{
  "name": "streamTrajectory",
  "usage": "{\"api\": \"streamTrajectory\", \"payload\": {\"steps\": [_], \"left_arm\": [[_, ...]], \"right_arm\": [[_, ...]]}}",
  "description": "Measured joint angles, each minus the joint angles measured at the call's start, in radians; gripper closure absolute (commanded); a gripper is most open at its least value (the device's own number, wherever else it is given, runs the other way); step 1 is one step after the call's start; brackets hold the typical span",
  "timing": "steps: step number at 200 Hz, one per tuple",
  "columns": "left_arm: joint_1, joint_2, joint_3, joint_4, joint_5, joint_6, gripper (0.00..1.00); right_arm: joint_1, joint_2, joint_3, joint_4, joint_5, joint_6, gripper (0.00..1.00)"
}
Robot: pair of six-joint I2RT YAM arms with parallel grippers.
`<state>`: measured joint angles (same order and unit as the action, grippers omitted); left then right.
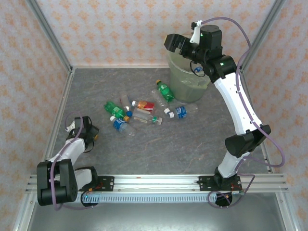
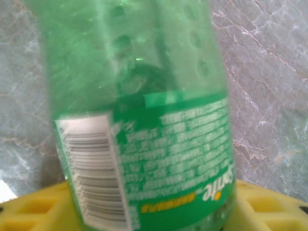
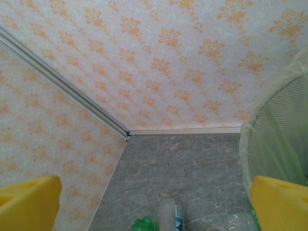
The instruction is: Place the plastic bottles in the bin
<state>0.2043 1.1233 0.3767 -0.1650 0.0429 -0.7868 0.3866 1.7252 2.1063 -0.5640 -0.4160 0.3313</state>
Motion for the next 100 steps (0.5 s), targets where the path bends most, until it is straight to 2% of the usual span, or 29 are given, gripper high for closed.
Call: {"api": "streamTrajectory", "payload": {"steps": [16,40,68,100], "left_arm": [[-0.001,-0.017,-0.005,-0.01,0.001,-0.001,0.62],[-0.002,-0.05,-0.005,-0.037,0.001,0.01,0.67],[-0.011,-0.11,0.011,-0.081,0.001,0.022,0.67],[-0.061,-0.161,0.082,-0.132,0.0,0.038,0.67]], "right_arm": [[0.003,0.0,0.0,0.0,0.0,0.001,0.0],[0.009,0.0,0.0,0.002,-0.004,0.008,0.0],[0.012,0.0,0.0,0.003,-0.012,0.009,0.0],[0.012,0.0,-0.003,0.005,-0.033,0.019,0.0]]}}
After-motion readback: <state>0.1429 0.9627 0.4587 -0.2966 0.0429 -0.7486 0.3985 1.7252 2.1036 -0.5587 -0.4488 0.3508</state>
